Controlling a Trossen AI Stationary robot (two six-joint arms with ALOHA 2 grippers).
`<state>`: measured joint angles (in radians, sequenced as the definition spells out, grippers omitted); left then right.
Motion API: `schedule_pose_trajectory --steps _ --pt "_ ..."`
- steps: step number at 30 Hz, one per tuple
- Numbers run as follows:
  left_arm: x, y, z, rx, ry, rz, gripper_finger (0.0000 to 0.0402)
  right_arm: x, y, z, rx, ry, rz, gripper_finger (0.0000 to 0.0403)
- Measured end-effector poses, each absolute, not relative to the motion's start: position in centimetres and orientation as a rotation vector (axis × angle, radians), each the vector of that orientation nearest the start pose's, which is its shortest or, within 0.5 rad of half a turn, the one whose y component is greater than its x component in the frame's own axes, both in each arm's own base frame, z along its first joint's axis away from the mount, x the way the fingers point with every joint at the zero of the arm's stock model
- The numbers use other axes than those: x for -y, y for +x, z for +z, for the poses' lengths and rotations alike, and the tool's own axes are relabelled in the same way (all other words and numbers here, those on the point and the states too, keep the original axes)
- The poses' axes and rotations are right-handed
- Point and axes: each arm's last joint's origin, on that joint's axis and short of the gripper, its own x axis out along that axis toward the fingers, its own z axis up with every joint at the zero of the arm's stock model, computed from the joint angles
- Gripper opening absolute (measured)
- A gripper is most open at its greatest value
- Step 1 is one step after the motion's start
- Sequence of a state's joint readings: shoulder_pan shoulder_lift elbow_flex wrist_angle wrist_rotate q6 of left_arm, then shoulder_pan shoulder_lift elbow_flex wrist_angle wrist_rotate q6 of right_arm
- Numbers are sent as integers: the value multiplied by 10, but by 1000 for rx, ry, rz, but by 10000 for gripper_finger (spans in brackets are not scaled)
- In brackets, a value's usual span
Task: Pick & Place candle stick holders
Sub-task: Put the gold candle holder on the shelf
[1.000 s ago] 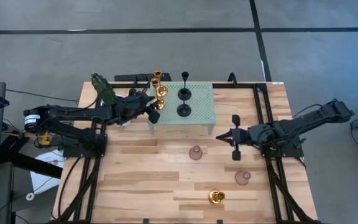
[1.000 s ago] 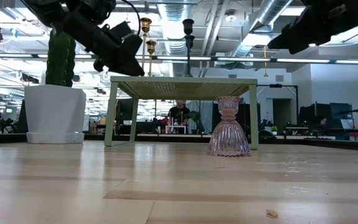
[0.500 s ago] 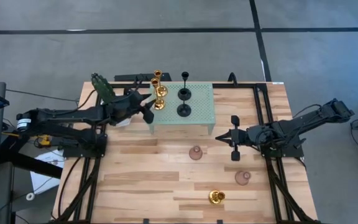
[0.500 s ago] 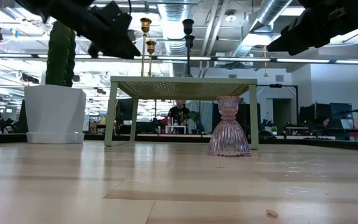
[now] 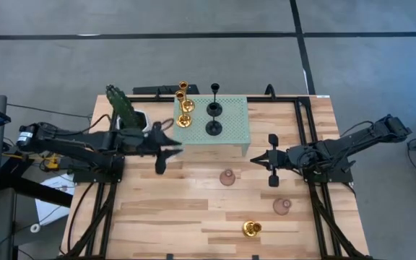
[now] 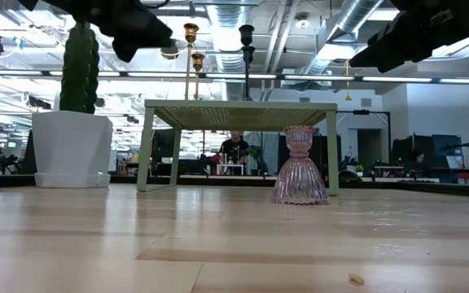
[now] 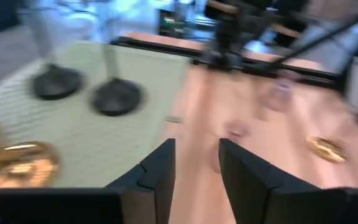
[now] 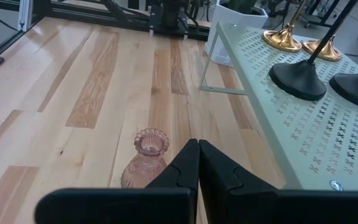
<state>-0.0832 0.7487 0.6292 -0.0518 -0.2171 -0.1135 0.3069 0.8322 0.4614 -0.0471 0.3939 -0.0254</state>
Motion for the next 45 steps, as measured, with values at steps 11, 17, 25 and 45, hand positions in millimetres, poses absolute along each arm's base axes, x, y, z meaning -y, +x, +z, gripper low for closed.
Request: schedule_pose_trajectory --steps 11,17,25,45 --pt "31 170 297 -171 -88 -84 99 -43 174 228 -392 -168 -80 0" --pt "31 171 297 -173 -88 -84 99 -43 174 227 -396 -169 -80 0" --pt "31 171 297 -170 -88 -84 100 -43 174 227 -398 -170 -80 0" --pt "31 171 299 -159 -89 -85 100 -43 174 227 -398 -170 -80 0"
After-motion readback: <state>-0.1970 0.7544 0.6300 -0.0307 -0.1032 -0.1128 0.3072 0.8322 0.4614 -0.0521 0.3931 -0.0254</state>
